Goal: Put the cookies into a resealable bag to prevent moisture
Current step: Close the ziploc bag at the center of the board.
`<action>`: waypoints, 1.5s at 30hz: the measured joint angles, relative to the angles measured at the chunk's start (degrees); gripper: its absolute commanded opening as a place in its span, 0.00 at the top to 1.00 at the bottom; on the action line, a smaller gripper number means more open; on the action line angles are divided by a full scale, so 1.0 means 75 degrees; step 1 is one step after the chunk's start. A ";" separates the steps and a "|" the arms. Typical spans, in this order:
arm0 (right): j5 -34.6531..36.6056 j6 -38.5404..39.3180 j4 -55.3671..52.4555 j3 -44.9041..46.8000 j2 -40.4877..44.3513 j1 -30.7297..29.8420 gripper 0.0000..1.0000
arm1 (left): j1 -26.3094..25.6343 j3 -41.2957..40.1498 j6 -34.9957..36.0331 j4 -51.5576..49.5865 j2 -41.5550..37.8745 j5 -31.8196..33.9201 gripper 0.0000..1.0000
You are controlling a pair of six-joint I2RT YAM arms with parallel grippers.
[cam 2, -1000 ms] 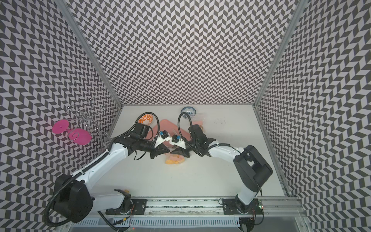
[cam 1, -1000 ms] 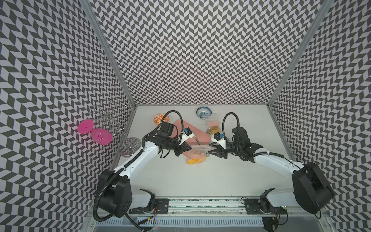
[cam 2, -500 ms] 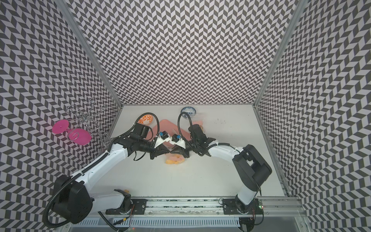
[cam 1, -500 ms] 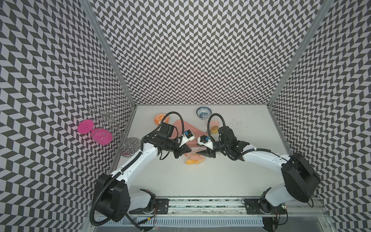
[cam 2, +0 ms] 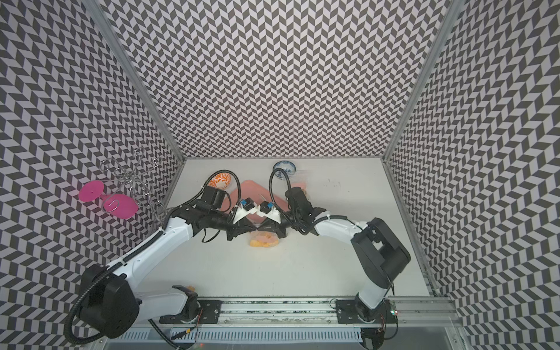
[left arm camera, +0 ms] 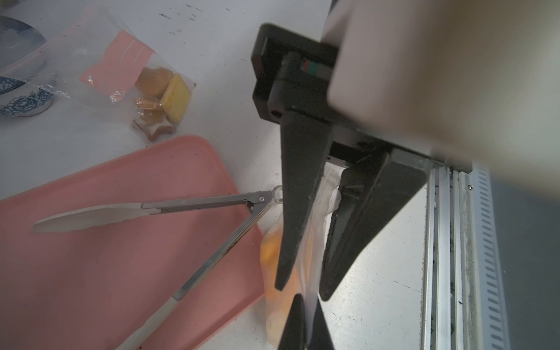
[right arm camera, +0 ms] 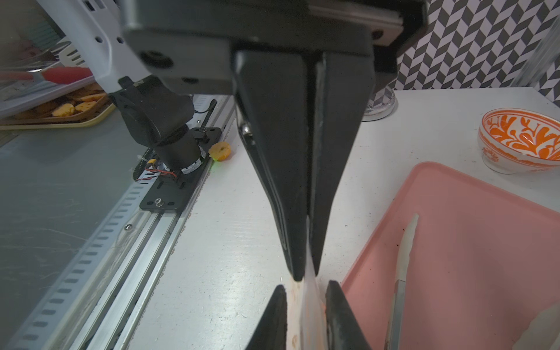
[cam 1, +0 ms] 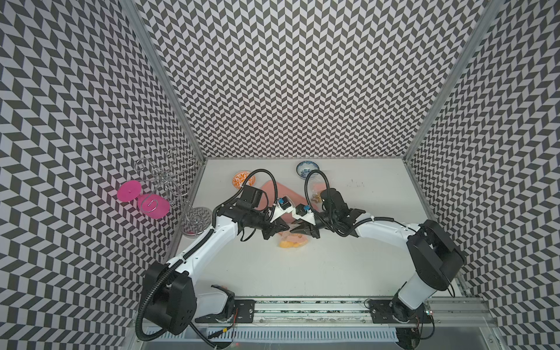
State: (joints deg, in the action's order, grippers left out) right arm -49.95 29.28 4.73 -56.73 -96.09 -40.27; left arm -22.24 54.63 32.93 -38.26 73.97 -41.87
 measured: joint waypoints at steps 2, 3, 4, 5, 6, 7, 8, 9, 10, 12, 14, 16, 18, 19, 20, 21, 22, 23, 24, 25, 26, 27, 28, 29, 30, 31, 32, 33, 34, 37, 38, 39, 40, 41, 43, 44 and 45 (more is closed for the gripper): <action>-0.0044 -0.0050 -0.0006 -0.0047 -0.0064 0.0003 0.86 | 0.0000 -0.0017 0.0015 0.0003 -0.0026 0.0000 1.00; -0.0067 -0.0058 -0.0006 -0.0058 -0.0090 0.0006 0.87 | 0.0000 -0.0035 0.0029 0.0000 -0.0041 0.0003 1.00; -0.0090 -0.0076 -0.0006 -0.0058 -0.0099 0.0006 0.88 | -0.0003 -0.0055 0.0035 0.0003 -0.0055 0.0009 1.00; -0.0119 -0.0114 -0.0009 -0.0058 -0.0099 0.0012 0.89 | -0.0003 -0.0073 0.0038 0.0003 -0.0067 0.0006 1.00; -0.0152 -0.0146 -0.0003 -0.0058 -0.0099 0.0029 0.92 | -0.0003 -0.0082 0.0044 0.0006 -0.0073 0.0009 1.00; -0.0187 -0.0207 0.0012 -0.0058 -0.0099 0.0061 0.95 | -0.0003 -0.0085 0.0052 0.0006 -0.0079 0.0012 1.00; -0.0233 -0.0294 0.0041 -0.0058 -0.0099 0.0108 0.97 | -0.0003 -0.0090 0.0061 0.0012 -0.0087 0.0009 1.00; -0.0268 -0.0353 0.0064 -0.0058 -0.0099 0.0134 0.98 | -0.0003 -0.0099 0.0064 0.0026 -0.0096 0.0006 1.00; -0.0309 -0.0417 0.0067 -0.0058 -0.0099 0.0154 0.99 | -0.0003 -0.0099 0.0067 0.0041 -0.0111 0.0006 1.00; -0.0353 -0.0469 0.0067 -0.0058 -0.0099 0.0175 1.00 | -0.0006 -0.0099 0.0079 0.0061 -0.0122 0.0012 1.00; -0.0361 -0.0469 0.0035 -0.0058 -0.0099 0.0181 1.00 | -0.0035 -0.0099 0.0090 0.0061 -0.0122 0.0012 1.00; -0.0358 -0.0428 -0.0009 -0.0058 -0.0099 0.0181 1.00 | -0.0035 -0.0099 0.0093 0.0055 -0.0122 0.0015 1.00; -0.0361 -0.0428 0.0003 -0.0052 -0.0099 0.0184 0.95 | -0.0038 -0.0099 0.0096 0.0055 -0.0122 0.0023 1.00; -0.0382 -0.0469 0.0055 -0.0029 -0.0096 0.0187 0.91 | -0.0038 -0.0099 0.0099 0.0055 -0.0122 0.0020 1.00; -0.0405 -0.0542 0.0149 0.0006 -0.0096 0.0189 0.88 | -0.0038 -0.0099 0.0099 0.0055 -0.0122 0.0020 1.00; -0.0455 -0.0615 0.0242 0.0041 -0.0096 0.0195 0.86 | -0.0038 -0.0105 0.0102 0.0050 -0.0122 0.0020 1.00; -0.0516 -0.0697 0.0338 0.0070 -0.0096 0.0207 0.83 | -0.0038 -0.0111 0.0108 0.0038 -0.0122 0.0023 1.00; -0.0568 -0.0758 0.0425 0.0085 -0.0096 0.0213 0.81 | -0.0038 -0.0111 0.0114 0.0015 -0.0122 0.0026 1.00; -0.0615 -0.0799 0.0475 0.0085 -0.0096 0.0224 0.80 | -0.0038 -0.0111 0.0117 0.0006 -0.0122 0.0026 1.00; -0.0667 -0.0816 0.0519 0.0085 -0.0096 0.0239 0.80 | -0.0038 -0.0111 0.0117 0.0009 -0.0122 0.0023 1.00; -0.0708 -0.0825 0.0545 0.0085 -0.0096 0.0248 0.80 | -0.0038 -0.0111 0.0119 0.0006 -0.0122 0.0023 1.00; -0.0740 -0.0828 0.0548 0.0085 -0.0096 0.0254 0.81 | -0.0038 -0.0111 0.0122 0.0006 -0.0122 0.0026 1.00; -0.0784 -0.0833 0.0565 0.0085 -0.0096 0.0259 0.82 | -0.0038 -0.0114 0.0119 0.0003 -0.0122 0.0026 1.00; -0.0819 -0.0839 0.0580 0.0085 -0.0096 0.0265 0.84 | -0.0038 -0.0114 0.0119 0.0003 -0.0122 0.0023 1.00; -0.0848 -0.0845 0.0592 0.0085 -0.0096 0.0274 0.86 | -0.0038 -0.0111 0.0122 0.0003 -0.0122 0.0023 1.00; -0.0871 -0.0854 0.0595 0.0085 -0.0099 0.0274 0.89 | -0.0038 -0.0114 0.0122 0.0000 -0.0122 0.0023 1.00; -0.0883 -0.0851 0.0595 0.0085 -0.0108 0.0280 0.91 | -0.0038 -0.0114 0.0122 0.0000 -0.0122 0.0023 1.00; -0.0903 -0.0854 0.0597 0.0085 -0.0119 0.0280 0.94 | -0.0038 -0.0111 0.0125 0.0000 -0.0122 0.0023 1.00; -0.0915 -0.0863 0.0600 0.0085 -0.0137 0.0289 0.97 | -0.0038 -0.0114 0.0128 -0.0003 -0.0122 0.0026 1.00; -0.0933 -0.0877 0.0577 0.0085 -0.0163 0.0297 1.00 | -0.0038 -0.0143 0.0134 0.0000 -0.0122 0.0029 1.00; -0.0909 -0.0863 0.0562 0.0085 -0.0163 0.0303 1.00 | -0.0038 -0.0146 0.0131 0.0000 -0.0122 0.0032 1.00; -0.0871 -0.0845 0.0557 0.0085 -0.0163 0.0309 1.00 | -0.0038 -0.0149 0.0131 -0.0003 -0.0122 0.0032 1.00; -0.0813 -0.0825 0.0560 0.0085 -0.0160 0.0309 1.00 | -0.0038 -0.0149 0.0131 0.0000 -0.0122 0.0038 1.00; -0.0731 -0.0807 0.0560 0.0087 -0.0149 0.0309 1.00 | -0.0038 -0.0149 0.0131 0.0006 -0.0122 0.0055 1.00; -0.0560 -0.0758 0.0606 0.0169 -0.0082 0.0312 0.97 | -0.0038 -0.0149 0.0134 0.0032 -0.0122 0.0058 1.00; -0.0484 -0.0720 0.0621 0.0227 -0.0020 0.0312 0.94 | -0.0038 -0.0149 0.0131 0.0050 -0.0119 0.0058 1.00; -0.0428 -0.0691 0.0621 0.0294 0.0055 0.0312 0.90 | -0.0050 -0.0152 0.0131 0.0073 -0.0119 0.0052 1.00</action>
State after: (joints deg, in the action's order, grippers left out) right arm -53.17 24.10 9.39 -54.52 -95.68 -37.93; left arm -22.61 53.49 33.91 -37.71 73.08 -41.47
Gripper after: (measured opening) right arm 0.059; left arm 0.047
